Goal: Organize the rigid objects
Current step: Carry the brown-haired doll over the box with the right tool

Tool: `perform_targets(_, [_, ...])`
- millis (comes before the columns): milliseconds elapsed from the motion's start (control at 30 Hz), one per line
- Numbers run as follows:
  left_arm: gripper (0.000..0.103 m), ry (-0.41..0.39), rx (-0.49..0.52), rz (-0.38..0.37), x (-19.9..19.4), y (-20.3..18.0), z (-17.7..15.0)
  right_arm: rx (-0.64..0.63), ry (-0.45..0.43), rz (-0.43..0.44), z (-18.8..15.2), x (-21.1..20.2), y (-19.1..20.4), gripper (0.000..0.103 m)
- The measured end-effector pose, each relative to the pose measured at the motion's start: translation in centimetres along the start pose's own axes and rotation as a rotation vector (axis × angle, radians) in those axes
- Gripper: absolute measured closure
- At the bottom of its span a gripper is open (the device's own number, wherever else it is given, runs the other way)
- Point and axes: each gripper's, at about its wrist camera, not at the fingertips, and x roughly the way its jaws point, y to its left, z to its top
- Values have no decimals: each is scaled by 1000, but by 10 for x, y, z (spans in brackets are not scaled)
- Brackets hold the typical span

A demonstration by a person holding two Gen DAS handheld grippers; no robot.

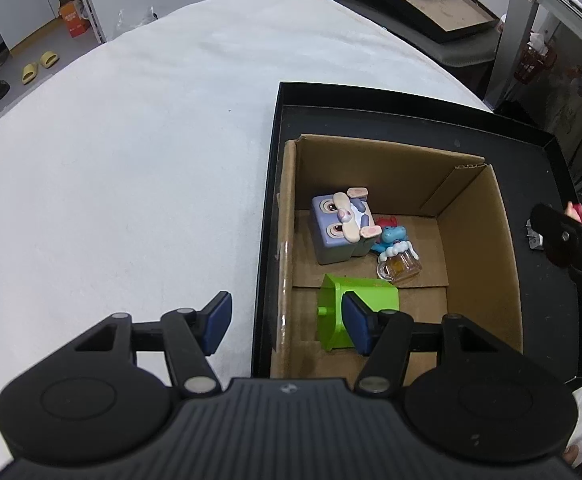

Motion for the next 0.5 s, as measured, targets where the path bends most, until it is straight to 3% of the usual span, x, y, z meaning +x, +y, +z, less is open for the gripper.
perform_targets(333, [51,6,1,-86,4,9,-6,-126,-43,75,10,-6,39,61])
perform_targets(500, [78,16,-3,-113,8,11,-7,-163,-25,102,7,3,50,61])
